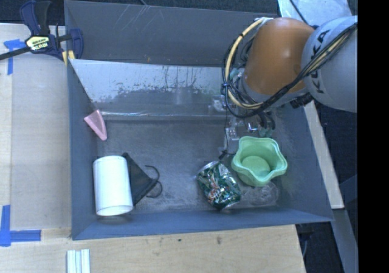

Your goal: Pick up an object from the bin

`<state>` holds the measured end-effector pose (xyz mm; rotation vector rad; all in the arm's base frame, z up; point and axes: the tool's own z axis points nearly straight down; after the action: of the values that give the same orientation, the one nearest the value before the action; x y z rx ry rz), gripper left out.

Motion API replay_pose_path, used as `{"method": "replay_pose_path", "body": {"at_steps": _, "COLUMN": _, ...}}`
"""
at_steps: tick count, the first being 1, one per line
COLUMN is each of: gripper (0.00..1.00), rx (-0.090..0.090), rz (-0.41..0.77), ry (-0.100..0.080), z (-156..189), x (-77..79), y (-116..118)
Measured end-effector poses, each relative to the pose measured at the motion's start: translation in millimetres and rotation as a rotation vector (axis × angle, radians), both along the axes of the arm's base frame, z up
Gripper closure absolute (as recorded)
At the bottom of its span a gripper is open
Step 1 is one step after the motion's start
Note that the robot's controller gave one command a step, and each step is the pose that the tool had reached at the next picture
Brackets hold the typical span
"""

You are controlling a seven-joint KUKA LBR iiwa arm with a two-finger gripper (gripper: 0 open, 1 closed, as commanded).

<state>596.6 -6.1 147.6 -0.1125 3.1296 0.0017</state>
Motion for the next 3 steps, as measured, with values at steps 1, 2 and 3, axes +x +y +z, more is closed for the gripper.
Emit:
{"method": "replay_pose_path", "body": {"at_steps": 1, "gripper": 0.00, "rx": -0.005, "rz": 0.132, "ry": 0.007, "z": -46.1, "x": 2.7, "y": -22.0}}
{"method": "replay_pose_path", "body": {"at_steps": 2, "gripper": 0.00, "rx": -0.001, "rz": 0.190, "ry": 0.007, "z": -49.1, "x": 6.6, "y": -40.6}}
{"method": "replay_pose_path", "body": {"at_steps": 3, "gripper": 0.00, "rx": -0.005, "rz": 0.352, "ry": 0.002, "z": -62.8, "x": -35.1, "y": -47.2}}
